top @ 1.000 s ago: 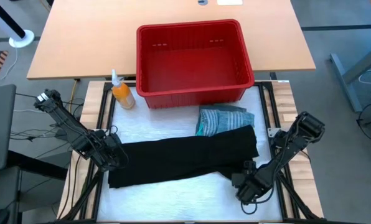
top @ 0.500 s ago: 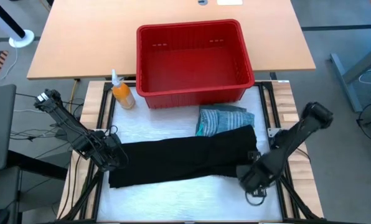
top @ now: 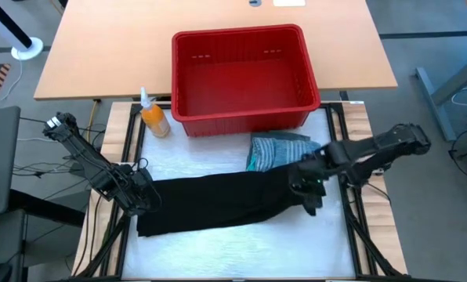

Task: Fold Laundry from Bin
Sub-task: Fold the black shirt

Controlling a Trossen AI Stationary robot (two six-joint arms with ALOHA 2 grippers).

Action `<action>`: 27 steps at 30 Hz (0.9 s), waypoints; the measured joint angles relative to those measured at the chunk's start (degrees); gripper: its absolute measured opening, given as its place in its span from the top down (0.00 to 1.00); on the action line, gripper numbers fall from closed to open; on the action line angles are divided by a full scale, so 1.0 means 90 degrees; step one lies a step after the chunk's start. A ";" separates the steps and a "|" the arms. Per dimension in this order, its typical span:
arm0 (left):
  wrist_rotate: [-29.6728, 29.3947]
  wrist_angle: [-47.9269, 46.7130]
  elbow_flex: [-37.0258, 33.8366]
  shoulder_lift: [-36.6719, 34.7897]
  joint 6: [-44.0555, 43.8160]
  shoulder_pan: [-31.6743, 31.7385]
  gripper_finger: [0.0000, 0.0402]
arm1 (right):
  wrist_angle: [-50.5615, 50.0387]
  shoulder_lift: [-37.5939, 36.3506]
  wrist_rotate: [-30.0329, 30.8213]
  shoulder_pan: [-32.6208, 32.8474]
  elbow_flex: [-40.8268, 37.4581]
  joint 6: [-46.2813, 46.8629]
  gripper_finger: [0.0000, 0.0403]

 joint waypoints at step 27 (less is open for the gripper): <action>-0.0640 0.5179 0.0002 0.3451 0.1991 0.0107 0.65 | -0.1266 0.0841 -0.0665 -0.0044 0.0005 -0.0382 0.94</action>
